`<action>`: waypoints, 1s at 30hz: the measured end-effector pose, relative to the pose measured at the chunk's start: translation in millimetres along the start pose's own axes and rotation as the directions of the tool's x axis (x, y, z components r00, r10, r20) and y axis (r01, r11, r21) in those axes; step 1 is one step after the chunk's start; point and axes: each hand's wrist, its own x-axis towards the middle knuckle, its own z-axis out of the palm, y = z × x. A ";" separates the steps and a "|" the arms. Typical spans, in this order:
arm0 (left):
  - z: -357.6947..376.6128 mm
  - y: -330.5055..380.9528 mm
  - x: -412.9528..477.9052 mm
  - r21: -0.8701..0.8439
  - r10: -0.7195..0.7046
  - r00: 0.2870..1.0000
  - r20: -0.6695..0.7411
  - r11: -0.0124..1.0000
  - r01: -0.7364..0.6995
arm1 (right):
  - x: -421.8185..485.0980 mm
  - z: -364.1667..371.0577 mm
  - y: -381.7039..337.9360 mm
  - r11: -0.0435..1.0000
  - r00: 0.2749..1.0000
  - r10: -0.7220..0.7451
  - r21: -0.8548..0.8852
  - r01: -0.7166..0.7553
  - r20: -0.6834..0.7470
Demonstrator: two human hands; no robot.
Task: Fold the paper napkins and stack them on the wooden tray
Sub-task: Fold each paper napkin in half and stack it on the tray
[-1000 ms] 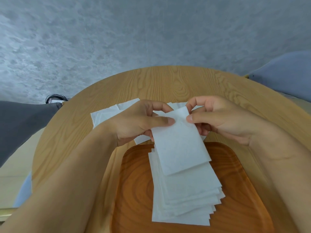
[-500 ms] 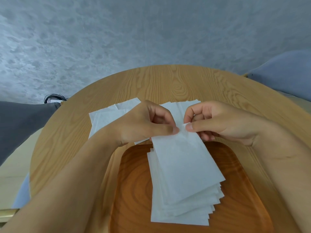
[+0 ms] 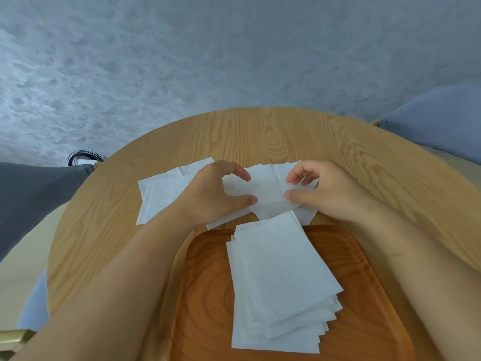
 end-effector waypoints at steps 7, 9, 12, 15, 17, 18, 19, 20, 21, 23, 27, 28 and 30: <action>8.8 -0.8 -0.9 0.011 -0.009 0.998 0.068 1.000 0.009 | 2.6 2.4 6.8 0.986 0.996 0.041 -0.164 -0.027 0.081; 11.0 1.9 -0.7 0.011 0.012 0.999 0.052 1.000 -0.013 | 2.6 2.1 6.7 0.989 0.996 0.032 -0.148 -0.020 0.079; 13.1 4.9 0.0 0.012 0.024 0.999 0.032 1.000 -0.024 | 2.5 3.7 7.4 0.990 0.997 0.018 -0.139 -0.007 0.076; 10.7 2.9 2.2 0.006 0.044 0.999 0.005 0.999 -0.044 | 4.2 7.1 9.9 0.990 0.999 -0.004 -0.140 0.008 0.031; 8.5 2.4 1.2 -0.025 0.052 0.998 -0.028 0.998 -0.053 | 4.9 8.6 11.4 0.993 1.000 -0.014 -0.116 0.012 -0.015; 7.6 3.2 0.4 -0.053 0.051 0.997 -0.049 0.997 -0.054 | 5.2 9.3 11.6 0.994 0.999 -0.017 -0.105 0.014 -0.034; 7.1 4.7 -0.3 -0.084 0.049 0.996 -0.073 0.995 -0.055 | 5.1 10.1 11.5 0.995 0.998 -0.024 -0.097 0.019 -0.050; 6.5 6.8 -0.6 -0.112 0.050 0.994 -0.102 0.992 -0.062 | 4.8 10.6 10.5 0.995 0.997 -0.038 -0.091 0.032 -0.064; 5.9 9.2 -0.9 -0.140 0.055 0.989 -0.135 0.987 -0.074 | 4.4 11.1 9.1 0.995 0.995 -0.064 -0.087 0.057 -0.079; 4.4 13.5 -1.6 -0.206 0.077 0.975 -0.208 0.971 -0.121 | 3.2 11.4 4.7 0.989 0.984 -0.133 -0.078 0.124 -0.118; 1.5 16.8 -1.1 -0.290 0.048 0.928 -0.369 0.943 -0.164 | -0.6 8.0 -6.3 0.975 0.961 -0.221 -0.008 0.223 -0.164; 0.5 16.7 -0.4 -0.277 0.031 0.912 -0.408 0.948 -0.156 | -1.9 6.4 -9.7 0.972 0.961 -0.222 0.035 0.231 -0.167; -2.4 15.2 1.1 -0.250 0.008 0.887 -0.461 0.958 -0.139 | -4.8 3.7 -17.8 0.959 0.961 -0.222 0.140 0.246 -0.167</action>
